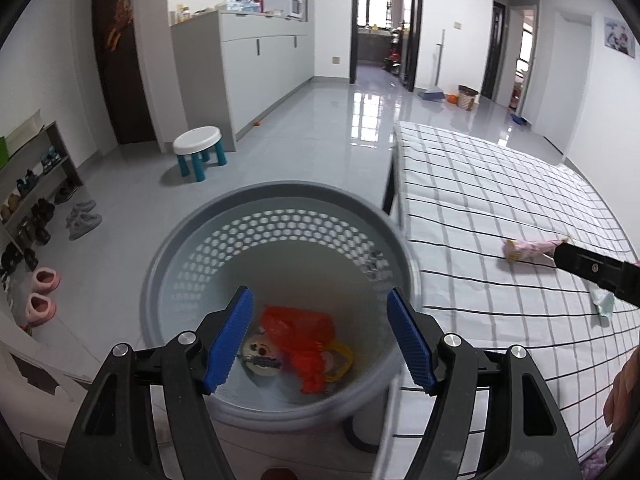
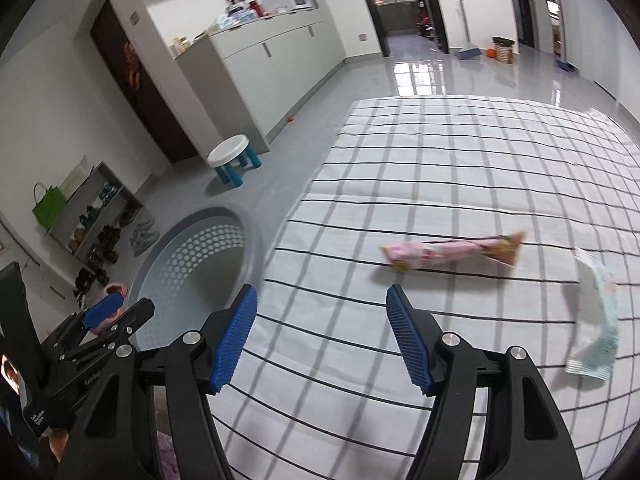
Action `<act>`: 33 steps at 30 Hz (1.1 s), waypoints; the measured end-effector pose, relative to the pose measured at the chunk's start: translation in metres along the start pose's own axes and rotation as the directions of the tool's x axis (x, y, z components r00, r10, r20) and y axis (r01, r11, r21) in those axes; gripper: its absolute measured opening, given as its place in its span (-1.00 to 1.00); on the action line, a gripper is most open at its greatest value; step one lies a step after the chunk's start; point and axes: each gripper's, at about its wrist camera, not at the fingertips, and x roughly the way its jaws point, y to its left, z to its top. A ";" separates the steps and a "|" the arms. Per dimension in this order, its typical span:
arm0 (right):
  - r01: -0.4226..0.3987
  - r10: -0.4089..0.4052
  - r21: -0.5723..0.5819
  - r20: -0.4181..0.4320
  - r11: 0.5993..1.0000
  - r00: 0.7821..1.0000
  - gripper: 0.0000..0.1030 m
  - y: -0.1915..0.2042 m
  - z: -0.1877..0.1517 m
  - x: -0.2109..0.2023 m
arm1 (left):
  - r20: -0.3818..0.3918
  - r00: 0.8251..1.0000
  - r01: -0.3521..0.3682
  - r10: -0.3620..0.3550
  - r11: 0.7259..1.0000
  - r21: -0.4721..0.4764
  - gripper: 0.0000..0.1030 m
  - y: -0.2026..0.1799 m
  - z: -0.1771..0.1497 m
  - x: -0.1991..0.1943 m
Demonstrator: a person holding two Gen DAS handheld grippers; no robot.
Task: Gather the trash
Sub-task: 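Move both tools back over the mattress toward the wrapper and wipes pack, then close the right tool on the blue wipes pack while the left tool grasps the pink wrapper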
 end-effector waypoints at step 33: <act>0.362 -0.359 0.226 -0.057 0.904 0.932 0.28 -0.170 -0.016 -0.028 | -0.084 0.974 0.220 -0.208 0.958 0.182 0.34 -0.158 0.027 0.048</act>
